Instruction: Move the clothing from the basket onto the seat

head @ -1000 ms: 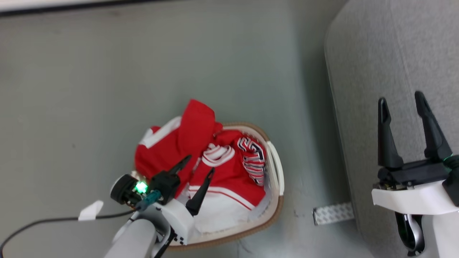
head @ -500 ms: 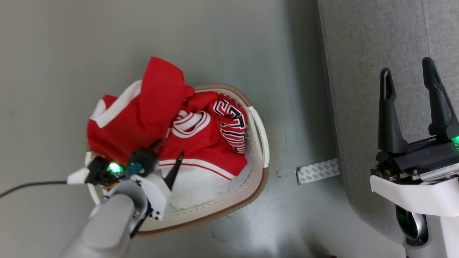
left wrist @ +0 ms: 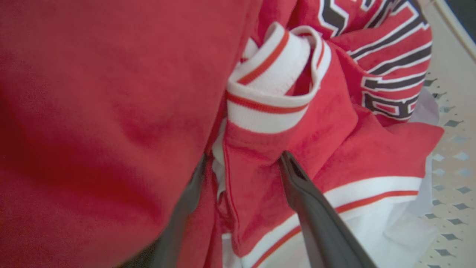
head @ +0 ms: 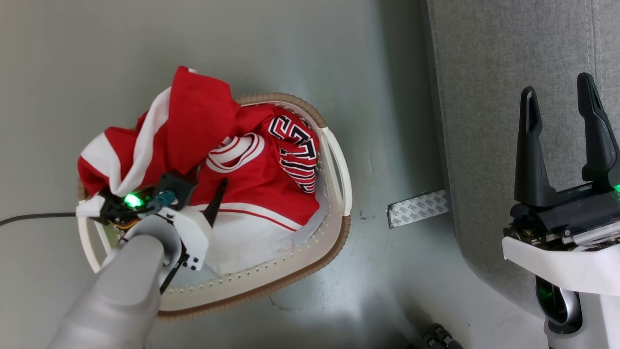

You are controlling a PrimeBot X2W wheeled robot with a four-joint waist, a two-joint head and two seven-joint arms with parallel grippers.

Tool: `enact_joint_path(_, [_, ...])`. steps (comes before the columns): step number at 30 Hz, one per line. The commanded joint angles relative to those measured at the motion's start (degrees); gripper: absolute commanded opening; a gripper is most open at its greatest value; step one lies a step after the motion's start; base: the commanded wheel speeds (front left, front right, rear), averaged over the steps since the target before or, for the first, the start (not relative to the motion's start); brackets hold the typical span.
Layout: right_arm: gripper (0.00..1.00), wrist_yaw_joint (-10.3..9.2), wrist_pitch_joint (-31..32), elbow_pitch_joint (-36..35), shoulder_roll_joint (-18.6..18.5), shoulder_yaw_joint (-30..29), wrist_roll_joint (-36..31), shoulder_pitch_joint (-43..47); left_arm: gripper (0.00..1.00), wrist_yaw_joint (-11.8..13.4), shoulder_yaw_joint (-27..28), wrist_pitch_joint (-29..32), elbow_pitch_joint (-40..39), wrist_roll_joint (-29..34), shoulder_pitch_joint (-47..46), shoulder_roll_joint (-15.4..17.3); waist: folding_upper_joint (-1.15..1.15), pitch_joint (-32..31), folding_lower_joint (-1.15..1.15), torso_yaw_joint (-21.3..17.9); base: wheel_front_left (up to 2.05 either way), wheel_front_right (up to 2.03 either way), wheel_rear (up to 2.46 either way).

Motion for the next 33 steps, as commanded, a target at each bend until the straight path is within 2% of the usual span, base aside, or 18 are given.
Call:
enact_joint_path(1, [1.0, -0.12, -0.1, 0.1, 0.0, 0.1, 0.3, 0.0, 1.0, -0.2, -0.2, 0.0, 0.7, 0.3, -0.6, 0.5, 0.0, 0.1, -0.01, -0.3, 0.0, 0.0, 0.0])
enact_joint_path(2, [1.0, -0.12, -0.1, 0.2, 0.0, 0.2, 0.4, 0.1, 1.0, -0.3, -0.3, 0.0, 1.0, 0.1, -0.6, 0.4, 0.0, 0.1, -0.01, -0.3, 0.0, 0.0, 0.0])
enact_joint_path(3, [1.0, -0.12, -0.1, 0.3, 0.0, 0.2, 0.6, 0.2, 0.55, -0.4, -0.3, 0.0, 1.1, -0.1, -0.6, 0.3, 0.0, 0.1, -0.01, -0.4, 0.0, 0.0, 0.0])
enact_joint_path(4, [1.0, -0.12, -0.1, 0.4, 0.0, 0.1, 0.7, 0.2, 0.32, -0.4, -0.4, 0.0, 1.2, -0.2, -0.7, 0.2, 0.0, 0.1, -0.01, -0.4, 0.0, 0.0, 0.0])
enact_joint_path(5, [1.0, -0.12, -0.1, 0.5, 0.0, 0.1, 0.7, 0.2, 0.16, -0.4, -0.5, 0.0, 1.4, -0.3, -0.8, 0.1, 0.0, 0.0, -0.01, -0.4, 0.0, 0.0, 0.0])
enact_joint_path(6, [1.0, -0.12, -0.1, 0.6, 0.0, 0.1, 0.8, 0.2, 0.09, -0.4, -0.5, 0.0, 1.5, -0.4, -0.7, 0.1, 0.0, -0.1, -0.01, -0.4, 0.0, 0.0, 0.0])
enact_joint_path(8, [1.0, -0.12, -0.1, 0.6, 0.0, 0.1, 0.8, -0.2, 0.0, -0.5, -0.8, 0.0, 2.0, -0.3, -0.4, 0.2, 0.0, -0.2, -0.01, -0.4, 0.0, 0.0, 0.0])
enact_joint_path(12, [1.0, -0.12, -0.1, 0.8, 0.0, -0.1, 0.6, -0.6, 0.0, -1.0, -1.4, 0.0, 2.7, -0.7, 0.3, -0.4, 0.0, -0.7, -0.01, -0.4, 0.0, 0.0, 0.0])
enact_joint_path(19, [1.0, -0.12, -0.1, 2.6, 0.0, -1.1, 0.1, 1.2, 0.0, -1.6, -0.5, 0.0, -3.1, -3.3, 3.8, -2.1, 0.0, -5.7, -0.01, 1.9, 0.0, 0.0, 0.0])
enact_joint_path(33, [1.0, -0.12, -0.1, 8.8, -0.1, -3.6, -1.9, 8.0, 0.0, -2.2, -3.7, 0.4, -19.5, -11.6, 20.8, -4.3, 0.0, -27.3, -0.01, 9.3, 0.0, 0.0, 0.0])
